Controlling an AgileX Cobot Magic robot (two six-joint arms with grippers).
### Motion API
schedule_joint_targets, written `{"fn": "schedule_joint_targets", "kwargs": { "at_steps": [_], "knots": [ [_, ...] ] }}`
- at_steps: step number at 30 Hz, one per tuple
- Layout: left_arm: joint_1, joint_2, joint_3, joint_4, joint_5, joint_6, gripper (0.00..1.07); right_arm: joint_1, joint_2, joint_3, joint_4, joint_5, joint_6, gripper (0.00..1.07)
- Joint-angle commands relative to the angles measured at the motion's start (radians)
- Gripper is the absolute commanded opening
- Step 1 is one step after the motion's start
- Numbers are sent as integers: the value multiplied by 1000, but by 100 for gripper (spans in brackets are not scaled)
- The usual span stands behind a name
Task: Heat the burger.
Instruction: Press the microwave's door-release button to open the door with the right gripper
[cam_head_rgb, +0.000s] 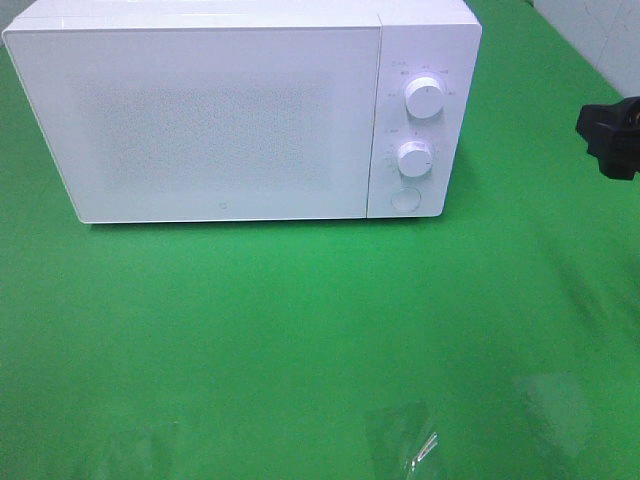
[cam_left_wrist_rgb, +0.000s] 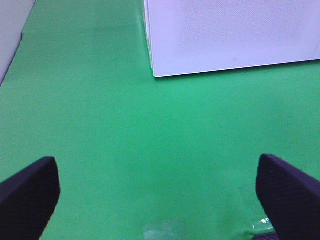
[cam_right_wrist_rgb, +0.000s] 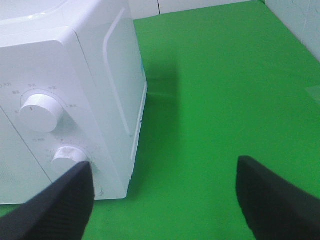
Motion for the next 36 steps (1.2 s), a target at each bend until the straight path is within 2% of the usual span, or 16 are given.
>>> {"fn": "schedule_joint_targets", "kwargs": {
  "at_steps": [1,6,7,10,12,15,18,19,21,26,27,28,29,30,31,36],
  "knots": [
    [2,-16,3,-2,-4,-5,100,-4,59,-1,5,-101,3,76],
    [2,-16,3,-2,-4,-5,100,17,108,-1,34,-154,-12,76],
    [2,-16,3,-2,-4,-5,100,63,158,-1,104,-219,-89,76],
    [2,-16,3,-2,-4,-5,100,86,176,-1,133,-241,-119,76],
    [2,-16,3,-2,-4,-5,100,172,242,-1,270,-348,-215,76],
    [2,-16,3,-2,-4,-5,100,215,269,-1,342,-398,-258,76],
    [2,-16,3,-2,-4,-5,100,311,313,-1,448,-496,-318,76],
    [2,-16,3,-2,-4,-5,100,311,313,-1,448,-496,-318,76],
    [2,-16,3,-2,-4,-5,100,381,339,-1,514,-551,-347,76],
    [2,-16,3,-2,-4,-5,100,470,365,-1,602,-602,-380,76],
    [2,-16,3,-2,-4,-5,100,520,379,-1,644,-627,-385,76],
    [2,-16,3,-2,-4,-5,100,520,379,-1,644,-627,-385,76],
    [2,-16,3,-2,-4,-5,100,561,396,-1,678,-653,-388,76],
    [2,-16,3,-2,-4,-5,100,561,396,-1,678,-653,-388,76],
    [2,-16,3,-2,-4,-5,100,603,414,-1,702,-679,-388,76],
    [2,-16,3,-2,-4,-5,100,690,456,-1,754,-721,-388,76]
  ]
}}
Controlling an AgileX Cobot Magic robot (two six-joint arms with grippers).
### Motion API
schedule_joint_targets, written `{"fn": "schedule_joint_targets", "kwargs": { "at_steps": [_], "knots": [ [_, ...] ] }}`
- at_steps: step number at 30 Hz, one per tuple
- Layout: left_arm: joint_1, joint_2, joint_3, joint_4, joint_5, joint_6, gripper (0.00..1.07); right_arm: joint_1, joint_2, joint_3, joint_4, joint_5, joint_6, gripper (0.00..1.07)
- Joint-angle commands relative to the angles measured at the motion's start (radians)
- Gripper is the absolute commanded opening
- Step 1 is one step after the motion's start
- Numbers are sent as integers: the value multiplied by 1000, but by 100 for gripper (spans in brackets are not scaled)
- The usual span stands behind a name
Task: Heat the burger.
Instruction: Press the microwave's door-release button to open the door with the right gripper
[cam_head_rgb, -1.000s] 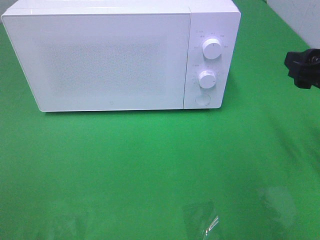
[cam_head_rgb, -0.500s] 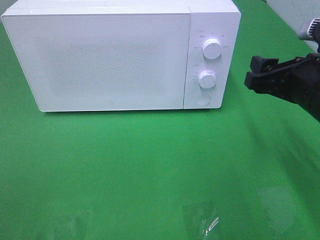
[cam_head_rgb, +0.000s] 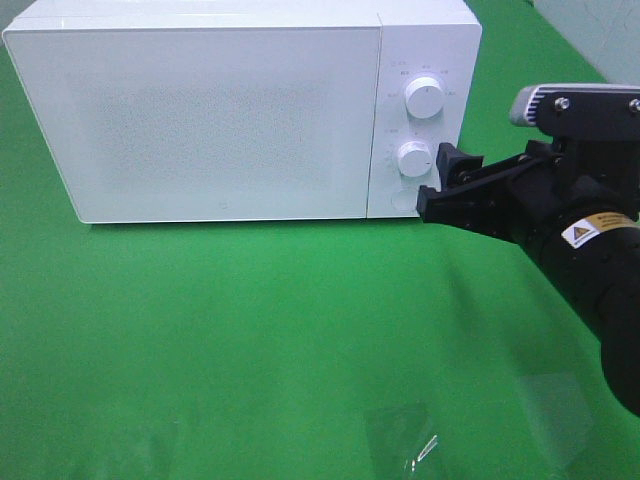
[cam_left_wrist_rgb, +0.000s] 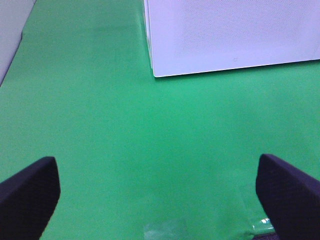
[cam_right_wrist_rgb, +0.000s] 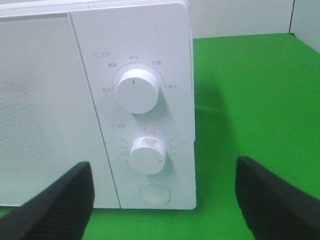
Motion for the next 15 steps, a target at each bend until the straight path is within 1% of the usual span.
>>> {"fn": "schedule_joint_targets", "kwargs": {
  "at_steps": [1,2,3,4,5,6,7,8,12,15],
  "knots": [
    [2,-16,3,-2,-4,-5,100,39,18,-2,29,-35,-10,76],
    [2,-16,3,-2,-4,-5,100,71,31,-2,54,-45,-9,76],
    [2,-16,3,-2,-4,-5,100,71,31,-2,54,-45,-9,76],
    [2,-16,3,-2,-4,-5,100,97,42,-2,79,-54,-8,76],
    [2,-16,3,-2,-4,-5,100,97,42,-2,79,-54,-8,76],
    [2,-16,3,-2,-4,-5,100,126,53,-2,96,-63,-7,76],
    [2,-16,3,-2,-4,-5,100,126,53,-2,96,-63,-7,76],
    [2,-16,3,-2,-4,-5,100,147,65,-2,104,-70,-6,76],
    [2,-16,3,-2,-4,-5,100,178,77,-2,111,-79,0,76],
    [2,-16,3,-2,-4,-5,100,182,77,-2,112,-78,8,76]
  ]
}}
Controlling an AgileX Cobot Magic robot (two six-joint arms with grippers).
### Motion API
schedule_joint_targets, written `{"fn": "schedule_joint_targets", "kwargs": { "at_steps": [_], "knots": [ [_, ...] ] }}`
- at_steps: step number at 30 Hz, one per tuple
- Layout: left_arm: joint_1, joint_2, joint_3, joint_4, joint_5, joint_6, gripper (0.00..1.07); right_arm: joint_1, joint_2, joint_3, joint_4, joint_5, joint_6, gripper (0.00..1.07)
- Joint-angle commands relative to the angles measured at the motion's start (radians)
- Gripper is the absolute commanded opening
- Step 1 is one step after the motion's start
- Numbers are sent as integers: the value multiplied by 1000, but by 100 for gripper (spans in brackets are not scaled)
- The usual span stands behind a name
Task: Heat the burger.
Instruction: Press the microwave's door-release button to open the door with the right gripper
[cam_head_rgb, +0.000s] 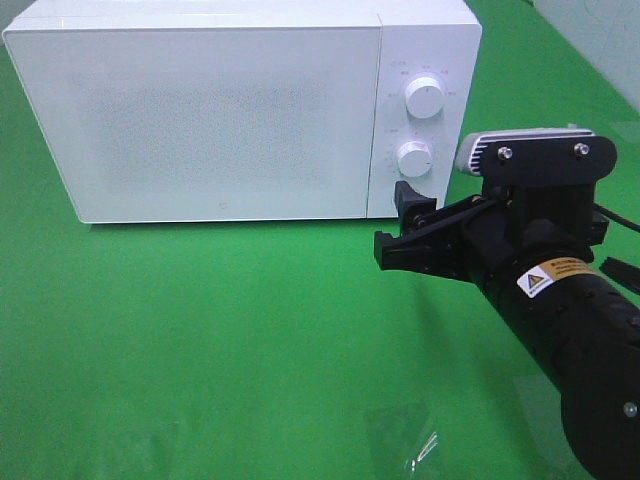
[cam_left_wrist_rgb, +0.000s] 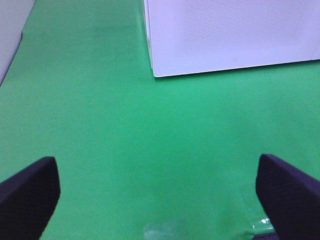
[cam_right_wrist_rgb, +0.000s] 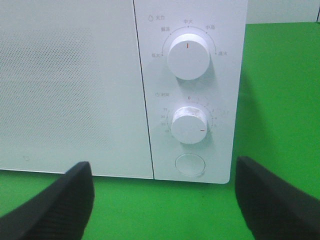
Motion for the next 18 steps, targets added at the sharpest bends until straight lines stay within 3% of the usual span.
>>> {"fn": "schedule_joint_targets", "kwargs": {
  "at_steps": [1,7,8,10,13,14,17,18],
  "knots": [
    [2,-16,3,-2,-4,-5,100,3,0,-2,3,-13,7,76],
    [2,-16,3,-2,-4,-5,100,3,0,-2,3,-13,143,76],
    [2,-16,3,-2,-4,-5,100,3,0,-2,2,-13,338,76],
    [2,-16,3,-2,-4,-5,100,3,0,-2,2,-13,475,74],
    [2,-16,3,-2,-4,-5,100,3,0,-2,1,-13,550,73],
    [2,-16,3,-2,-4,-5,100,3,0,-2,1,-13,691,68],
    [2,-16,3,-2,-4,-5,100,3,0,-2,1,-13,819,62],
    [2,-16,3,-2,-4,-5,100,3,0,-2,1,-13,916,55]
  ]
}}
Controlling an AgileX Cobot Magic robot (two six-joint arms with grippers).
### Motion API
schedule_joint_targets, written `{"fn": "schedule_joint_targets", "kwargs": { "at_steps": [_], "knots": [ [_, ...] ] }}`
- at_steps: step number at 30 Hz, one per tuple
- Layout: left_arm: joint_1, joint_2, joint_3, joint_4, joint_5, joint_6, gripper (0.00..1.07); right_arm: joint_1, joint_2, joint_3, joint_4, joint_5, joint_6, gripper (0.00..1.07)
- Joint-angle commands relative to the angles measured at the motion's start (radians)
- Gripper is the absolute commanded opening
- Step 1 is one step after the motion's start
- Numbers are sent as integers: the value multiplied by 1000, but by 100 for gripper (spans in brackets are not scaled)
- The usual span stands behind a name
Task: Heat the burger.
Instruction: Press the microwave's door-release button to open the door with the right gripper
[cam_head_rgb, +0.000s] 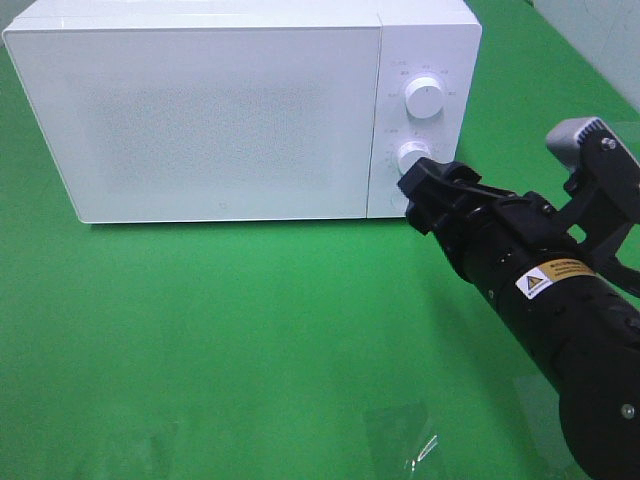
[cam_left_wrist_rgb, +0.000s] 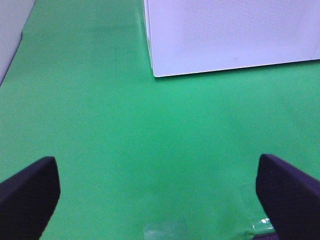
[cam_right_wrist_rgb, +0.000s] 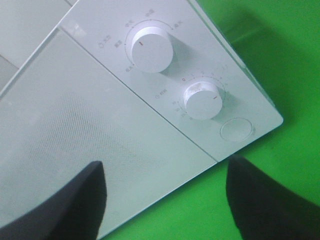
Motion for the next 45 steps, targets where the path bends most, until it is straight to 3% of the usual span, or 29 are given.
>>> {"fn": "schedule_joint_targets", "kwargs": {
  "at_steps": [1,2,3,4,5,6,7,10,12,14,30,40,45],
  "knots": [
    [2,-16,3,-2,-4,-5,100,1,-3,-2,-4,-10,274,47],
    [2,-16,3,-2,-4,-5,100,1,-3,-2,-4,-10,274,47],
    [2,-16,3,-2,-4,-5,100,1,-3,-2,-4,-10,365,37],
    [2,-16,3,-2,-4,-5,100,1,-3,-2,-4,-10,365,37],
    [2,-16,3,-2,-4,-5,100,1,-3,-2,-4,-10,454,26],
    [2,-16,3,-2,-4,-5,100,1,-3,-2,-4,-10,454,26],
    [2,-16,3,-2,-4,-5,100,1,-3,-2,-4,-10,520,18],
    [2,-16,3,-2,-4,-5,100,1,-3,-2,-4,-10,549,15],
    [2,-16,3,-2,-4,-5,100,1,-3,-2,-4,7,647,3],
    [2,-16,3,-2,-4,-5,100,1,-3,-2,-4,25,704,0],
    [2,-16,3,-2,-4,-5,100,-1,-3,-2,1,128,818,0],
    [2,-6,3,-2,-4,-5,100,-126,72,-38,-165,149,923,0],
    [2,-6,3,-2,-4,-5,100,-159,102,-68,-186,162,930,0]
  ]
}}
